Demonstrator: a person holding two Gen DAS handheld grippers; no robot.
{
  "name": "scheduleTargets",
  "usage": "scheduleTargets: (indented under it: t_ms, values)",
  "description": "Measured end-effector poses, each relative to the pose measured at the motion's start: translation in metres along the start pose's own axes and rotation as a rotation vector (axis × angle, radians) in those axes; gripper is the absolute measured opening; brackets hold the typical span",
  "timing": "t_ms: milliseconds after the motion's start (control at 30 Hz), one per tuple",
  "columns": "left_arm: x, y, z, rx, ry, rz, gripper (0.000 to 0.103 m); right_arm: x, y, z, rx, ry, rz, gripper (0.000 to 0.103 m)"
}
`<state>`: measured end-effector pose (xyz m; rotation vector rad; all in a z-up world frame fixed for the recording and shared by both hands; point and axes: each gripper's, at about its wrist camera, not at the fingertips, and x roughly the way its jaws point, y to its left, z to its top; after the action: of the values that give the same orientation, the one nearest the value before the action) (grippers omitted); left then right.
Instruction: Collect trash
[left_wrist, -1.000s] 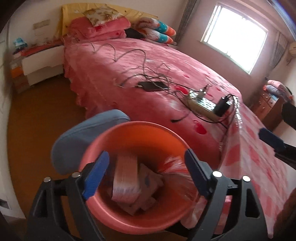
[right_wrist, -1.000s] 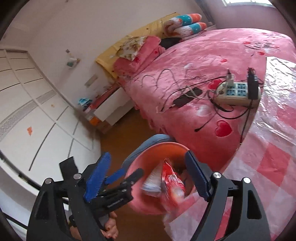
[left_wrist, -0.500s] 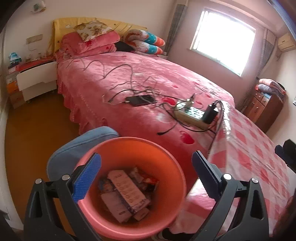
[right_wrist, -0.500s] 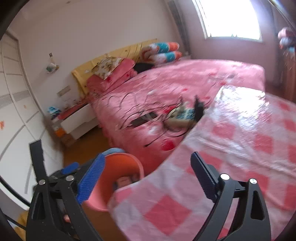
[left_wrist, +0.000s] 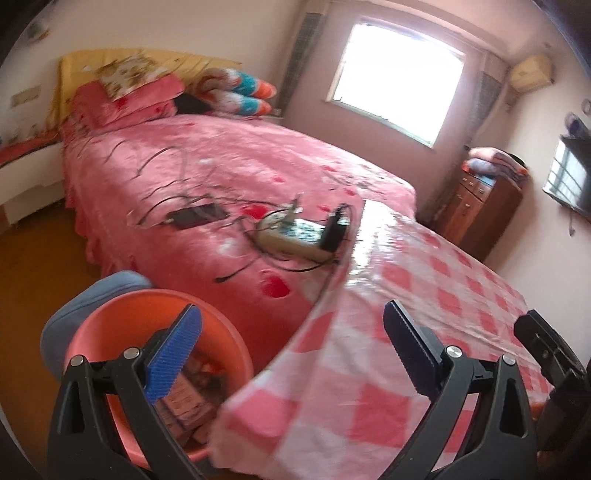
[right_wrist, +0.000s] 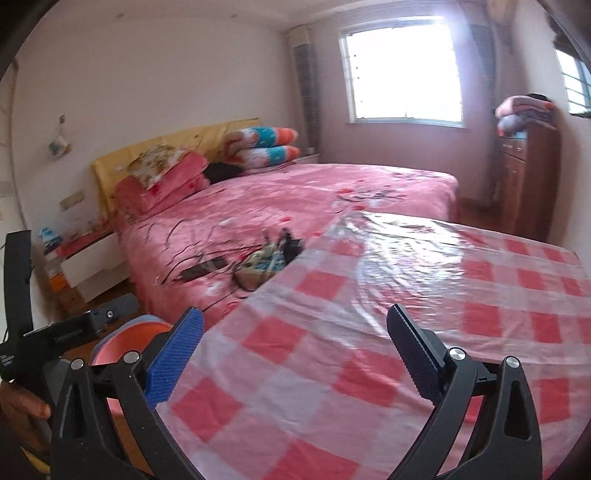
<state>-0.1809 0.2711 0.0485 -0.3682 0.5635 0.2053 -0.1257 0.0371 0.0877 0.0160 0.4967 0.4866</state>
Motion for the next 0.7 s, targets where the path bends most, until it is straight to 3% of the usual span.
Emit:
scheduleTargets:
  t_ms: [200,700]
  values:
    - [0.002,-0.050,0.000,0.068,-0.012,-0.060,0.099,-0.019,-0.039,0.000,0.041,-0.031,-0.083,0.098]
    - [0.018,-0.149,-0.010,0.227,0.039,-0.089,0.099,-0.050,-0.118,-0.016,0.111,-0.060,-0.215,0.098]
